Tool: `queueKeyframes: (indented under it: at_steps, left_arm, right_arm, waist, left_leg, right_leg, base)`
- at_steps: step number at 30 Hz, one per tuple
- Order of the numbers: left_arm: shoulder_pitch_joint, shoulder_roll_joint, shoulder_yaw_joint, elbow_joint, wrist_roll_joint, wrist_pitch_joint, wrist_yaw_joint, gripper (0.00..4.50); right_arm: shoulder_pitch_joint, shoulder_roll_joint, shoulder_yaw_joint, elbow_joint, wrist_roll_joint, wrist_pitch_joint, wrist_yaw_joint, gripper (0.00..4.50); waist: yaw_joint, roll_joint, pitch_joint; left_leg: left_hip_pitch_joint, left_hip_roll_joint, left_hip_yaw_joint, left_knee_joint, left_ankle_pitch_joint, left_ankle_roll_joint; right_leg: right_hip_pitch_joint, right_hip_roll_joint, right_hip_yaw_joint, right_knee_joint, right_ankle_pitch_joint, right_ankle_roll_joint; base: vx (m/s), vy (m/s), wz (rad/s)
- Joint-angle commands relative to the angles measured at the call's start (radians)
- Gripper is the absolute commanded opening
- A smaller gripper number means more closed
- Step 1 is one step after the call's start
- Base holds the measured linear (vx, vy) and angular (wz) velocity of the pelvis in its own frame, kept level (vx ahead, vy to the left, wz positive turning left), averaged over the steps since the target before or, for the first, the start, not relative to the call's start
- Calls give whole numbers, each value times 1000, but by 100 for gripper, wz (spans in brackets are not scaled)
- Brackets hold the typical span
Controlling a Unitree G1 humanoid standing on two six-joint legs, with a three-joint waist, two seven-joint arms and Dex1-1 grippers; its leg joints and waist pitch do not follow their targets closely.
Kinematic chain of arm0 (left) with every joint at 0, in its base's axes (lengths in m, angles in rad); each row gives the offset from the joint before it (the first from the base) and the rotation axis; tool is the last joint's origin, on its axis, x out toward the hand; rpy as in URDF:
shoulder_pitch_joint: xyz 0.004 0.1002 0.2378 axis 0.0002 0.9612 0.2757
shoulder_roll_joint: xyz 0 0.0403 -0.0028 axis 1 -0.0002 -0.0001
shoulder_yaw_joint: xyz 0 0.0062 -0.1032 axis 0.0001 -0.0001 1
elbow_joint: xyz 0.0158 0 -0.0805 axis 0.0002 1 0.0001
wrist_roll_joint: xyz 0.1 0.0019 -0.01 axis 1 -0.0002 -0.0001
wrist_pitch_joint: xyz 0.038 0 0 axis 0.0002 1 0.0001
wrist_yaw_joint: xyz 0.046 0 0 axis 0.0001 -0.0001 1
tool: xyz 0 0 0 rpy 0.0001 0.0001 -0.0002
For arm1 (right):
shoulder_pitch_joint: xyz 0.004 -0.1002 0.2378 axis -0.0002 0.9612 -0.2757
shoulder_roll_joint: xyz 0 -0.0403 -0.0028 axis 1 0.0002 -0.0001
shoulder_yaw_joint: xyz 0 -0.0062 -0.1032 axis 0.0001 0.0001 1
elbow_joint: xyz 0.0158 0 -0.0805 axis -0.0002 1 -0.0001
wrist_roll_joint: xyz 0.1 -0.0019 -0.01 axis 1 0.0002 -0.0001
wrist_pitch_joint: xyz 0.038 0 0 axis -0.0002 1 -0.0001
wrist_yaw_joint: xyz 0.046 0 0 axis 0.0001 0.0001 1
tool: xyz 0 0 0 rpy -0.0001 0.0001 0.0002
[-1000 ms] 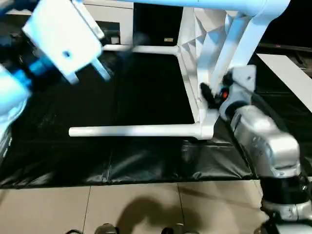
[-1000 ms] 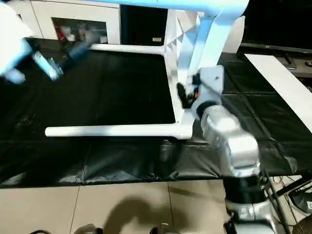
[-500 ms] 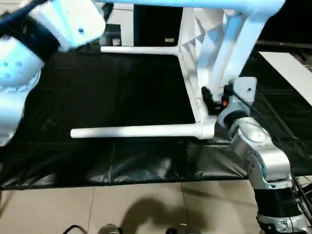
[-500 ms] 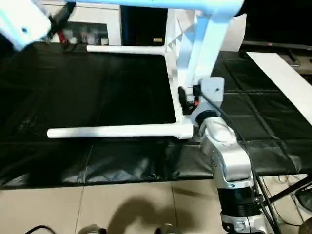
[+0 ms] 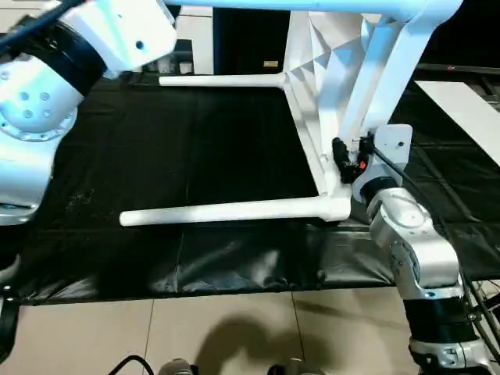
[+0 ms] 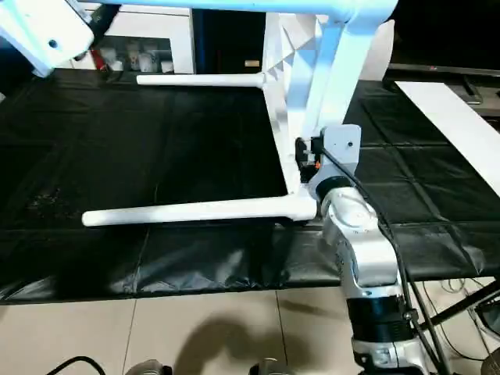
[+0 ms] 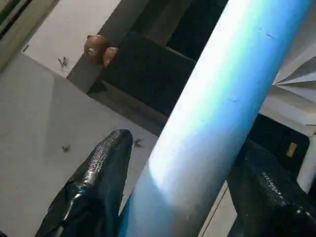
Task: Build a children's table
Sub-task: Flip table
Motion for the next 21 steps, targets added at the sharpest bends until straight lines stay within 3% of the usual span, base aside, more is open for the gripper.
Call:
queueKeyframes:
  at_steps: [1, 6, 10, 11, 13, 14, 15, 16, 17, 18, 19, 20, 21]
  left_arm:
    - [17, -34, 14, -17, -41, 20, -3, 273]
    - [70, -67, 48, -53, -74, 59, -5, 257]
    - [153, -104, 115, -97, -112, 121, 11, 247]
    - [172, -120, 138, -105, -129, 135, 19, 247]
    - [205, -153, 177, -123, -164, 163, 28, 245]
    - [239, -210, 222, -139, -216, 186, 49, 239]
    - [239, -210, 222, -139, -216, 186, 49, 239]
    - [275, -253, 251, -152, -248, 201, 65, 236]
    - [303, -276, 263, -157, -261, 202, 76, 235]
    - [329, -301, 273, -162, -272, 206, 85, 233]
    - [351, -323, 282, -164, -282, 208, 95, 230]
    - [371, -353, 293, -166, -293, 216, 108, 226]
    - [371, -353, 293, -166, -293, 216, 108, 226]
  right_arm:
    - [-47, -60, 29, -23, -52, -16, 59, 202]
    - [-103, -143, 20, -38, -71, 0, 121, 202]
    - [-196, -274, -23, -60, -34, 59, 229, 202]
    - [-221, -311, -28, -59, -25, 72, 261, 202]
    - [-272, -385, -31, -50, -20, 85, 324, 202]
    - [-325, -448, -34, -31, -12, 97, 387, 202]
    - [-325, -448, -34, -31, -12, 97, 387, 202]
    - [-377, -488, -46, -11, 5, 115, 427, 202]
    - [-405, -506, -53, 0, 15, 117, 448, 202]
    - [-428, -522, -58, 6, 29, 123, 473, 202]
    - [-447, -533, -64, 9, 46, 129, 496, 202]
    - [-466, -540, -77, 6, 93, 159, 539, 237]
    - [-466, -540, -77, 6, 93, 159, 539, 237]
  waist:
    - [4, 21, -79]
    - [6, 15, -82]
    - [6, 9, -84]
    - [10, 17, -83]
    - [12, 12, -82]
    - [12, 10, -82]
    - [14, 9, -82]
    - [15, 8, -81]
    - [16, 7, -80]
    - [19, 1, -79]
    - [23, 4, -75]
    - [21, 7, -70]
    - [22, 9, -71]
  left_leg:
    - [7, 14, -5, -68, -214, -84]
    - [-1, 11, 1, -62, -154, -48]
    - [-11, 7, 6, -55, -79, -8]
    - [-8, 7, 10, -52, -83, 6]
    - [-7, 9, 12, -52, -86, 16]
    - [-8, 8, 11, -52, -84, 20]
    - [-8, 9, 11, -50, -85, 25]
    - [-4, 10, 14, -49, -98, 38]
    - [-6, 8, 13, -49, -100, 41]
    - [-2, 10, 16, -47, -123, 46]
    - [0, 11, 15, -49, -142, 47]
    - [7, 13, 14, -51, -186, 39]
    - [8, 15, 11, -52, -203, 33]
  right_leg:
    - [49, -52, 42, -73, -196, -136]
    - [58, -55, 45, -72, -191, -137]
    - [65, -51, 44, -67, -136, -147]
    - [59, -52, 44, -72, -162, -150]
    - [58, -53, 43, -75, -188, -151]
    - [59, -52, 42, -75, -191, -151]
    - [61, -52, 41, -75, -193, -157]
    - [55, -52, 42, -77, -204, -161]
    - [57, -52, 40, -79, -218, -159]
    - [51, -54, 41, -83, -256, -153]
    - [45, -53, 39, -90, -305, -139]
    - [37, -52, 36, -98, -367, -130]
    - [38, -52, 34, -98, -390, -123]
  base:
    - [0, 0, 0]
    - [0, 0, 0]
    - [0, 0, 0]
    - [0, 0, 0]
    - [0, 0, 0]
    - [0, 0, 0]
    - [0, 0, 0]
    - [0, 0, 0]
    - [0, 0, 0]
    - [0, 0, 0]
    - [0, 0, 0]
    - [0, 0, 0]
    - [0, 0, 0]
